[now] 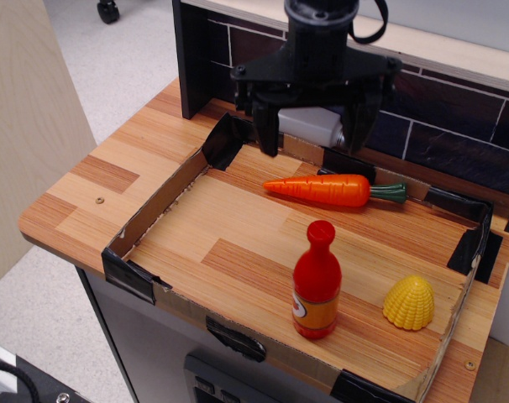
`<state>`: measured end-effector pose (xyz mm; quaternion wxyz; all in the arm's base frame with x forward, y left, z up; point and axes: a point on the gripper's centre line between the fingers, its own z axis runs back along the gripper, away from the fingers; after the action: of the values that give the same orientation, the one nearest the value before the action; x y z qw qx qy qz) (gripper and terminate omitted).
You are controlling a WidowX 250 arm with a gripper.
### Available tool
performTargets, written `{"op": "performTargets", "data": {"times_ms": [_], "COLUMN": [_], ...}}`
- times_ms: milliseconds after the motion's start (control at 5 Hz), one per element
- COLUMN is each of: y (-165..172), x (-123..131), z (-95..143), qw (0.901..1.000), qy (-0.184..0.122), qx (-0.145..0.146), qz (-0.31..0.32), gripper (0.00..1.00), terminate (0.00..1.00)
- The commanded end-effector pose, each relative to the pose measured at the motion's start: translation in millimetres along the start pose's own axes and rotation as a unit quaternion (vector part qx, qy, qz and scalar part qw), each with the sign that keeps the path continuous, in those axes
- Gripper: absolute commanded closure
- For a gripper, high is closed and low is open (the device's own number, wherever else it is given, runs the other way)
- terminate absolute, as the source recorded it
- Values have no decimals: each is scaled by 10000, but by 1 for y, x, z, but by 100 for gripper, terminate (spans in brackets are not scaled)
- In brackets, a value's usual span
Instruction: Topple hot sauce bottle
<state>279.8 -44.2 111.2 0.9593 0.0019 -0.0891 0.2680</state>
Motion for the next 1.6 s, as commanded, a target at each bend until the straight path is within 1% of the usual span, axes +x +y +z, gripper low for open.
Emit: {"op": "performTargets", "data": {"times_ms": [0, 200, 400, 600, 800, 1000, 1200, 1400], "y": [-12, -13, -8, -10, -10, -9, -7, -3], "x": [-33, -51, -59, -59, -58, -57, -56, -51], "z": [17, 14, 6, -2, -4, -2, -2, 2], "qw": [9981, 9978, 9979, 9980, 9986, 9989, 9991, 9995], "qy": [286, 175, 128, -98, -92, 11, 50, 127], "qx": [-222, -79, 76, 164, 130, 153, 232, 286], "qz": [-503, -636, -624, -598, -508, -446, -360, 15], "gripper": [0, 0, 0, 0, 0, 100, 100, 100], "terminate": [0, 0, 0, 0, 0, 0, 0, 0]}}
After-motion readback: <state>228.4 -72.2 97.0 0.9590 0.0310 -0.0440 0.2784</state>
